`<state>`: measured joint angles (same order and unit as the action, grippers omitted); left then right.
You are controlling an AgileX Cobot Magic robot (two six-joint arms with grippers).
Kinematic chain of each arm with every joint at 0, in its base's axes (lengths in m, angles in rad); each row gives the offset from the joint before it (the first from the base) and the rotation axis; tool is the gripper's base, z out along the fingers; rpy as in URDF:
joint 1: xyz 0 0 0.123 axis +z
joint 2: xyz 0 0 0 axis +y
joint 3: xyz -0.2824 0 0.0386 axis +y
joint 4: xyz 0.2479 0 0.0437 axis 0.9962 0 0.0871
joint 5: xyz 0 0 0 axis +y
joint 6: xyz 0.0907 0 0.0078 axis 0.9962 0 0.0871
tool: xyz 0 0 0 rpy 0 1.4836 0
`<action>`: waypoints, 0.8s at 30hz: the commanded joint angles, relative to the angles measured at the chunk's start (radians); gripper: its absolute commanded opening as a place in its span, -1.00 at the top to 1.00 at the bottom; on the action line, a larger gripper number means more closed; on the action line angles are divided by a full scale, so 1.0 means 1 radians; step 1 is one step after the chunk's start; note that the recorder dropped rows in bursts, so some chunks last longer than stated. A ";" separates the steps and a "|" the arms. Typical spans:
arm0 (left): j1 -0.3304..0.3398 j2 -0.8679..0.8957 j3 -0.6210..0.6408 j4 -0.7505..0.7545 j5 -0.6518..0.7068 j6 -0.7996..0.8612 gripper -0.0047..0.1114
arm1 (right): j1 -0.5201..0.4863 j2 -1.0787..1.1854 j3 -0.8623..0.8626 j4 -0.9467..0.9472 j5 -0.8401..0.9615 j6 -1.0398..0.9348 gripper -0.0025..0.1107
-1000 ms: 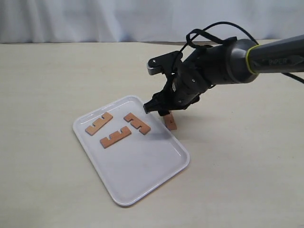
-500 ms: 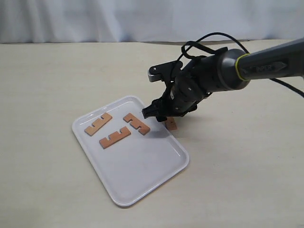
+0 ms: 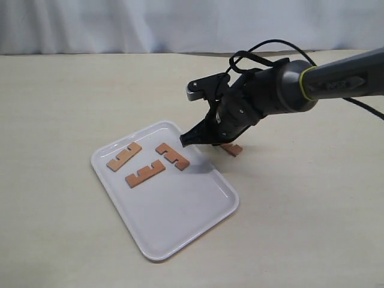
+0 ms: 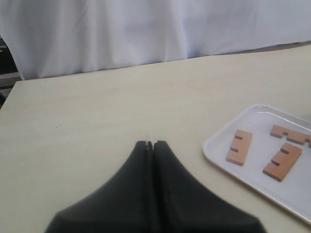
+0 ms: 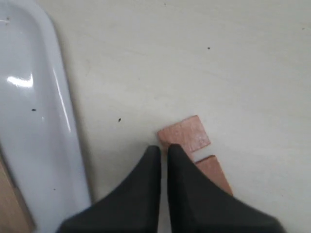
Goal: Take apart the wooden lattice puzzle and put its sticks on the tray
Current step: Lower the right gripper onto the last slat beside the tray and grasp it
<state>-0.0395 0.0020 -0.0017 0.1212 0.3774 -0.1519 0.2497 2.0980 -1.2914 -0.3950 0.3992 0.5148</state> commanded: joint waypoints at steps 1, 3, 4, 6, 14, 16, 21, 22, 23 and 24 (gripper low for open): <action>-0.008 -0.002 0.002 0.000 -0.017 0.000 0.92 | -0.003 -0.082 0.001 -0.050 0.017 0.000 0.87; -0.008 -0.002 0.002 0.000 -0.017 0.000 0.92 | -0.003 -0.105 0.001 -0.050 0.028 -0.013 0.87; -0.008 -0.002 0.002 0.000 -0.017 0.000 0.92 | -0.003 -0.114 0.001 -0.050 0.035 -0.022 0.87; -0.008 -0.002 0.002 0.000 -0.017 0.000 0.92 | -0.003 -0.121 0.001 -0.050 0.044 -0.025 0.87; -0.008 -0.002 0.002 0.000 -0.017 0.000 0.92 | -0.005 -0.101 0.001 -0.086 0.102 -0.085 0.32; -0.008 -0.002 0.002 0.000 -0.017 0.000 0.92 | -0.005 -0.097 -0.002 -0.088 0.107 -0.144 0.09; -0.008 -0.002 0.002 0.000 -0.017 0.000 0.92 | -0.011 -0.053 -0.071 0.011 0.199 -0.381 -0.03; -0.008 -0.002 0.002 0.000 -0.017 0.000 0.92 | -0.017 -0.041 -0.090 0.041 0.220 -0.424 -0.03; -0.008 -0.002 0.002 0.000 -0.017 0.000 0.92 | -0.027 -0.028 -0.113 0.079 0.237 -0.470 -0.03; -0.008 -0.002 0.002 0.000 -0.017 0.000 0.92 | -0.036 -0.016 -0.134 0.131 0.245 -0.521 -0.03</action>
<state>-0.0395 0.0020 -0.0017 0.1212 0.3774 -0.1519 0.2398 2.0551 -1.3749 -0.3630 0.5992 0.1346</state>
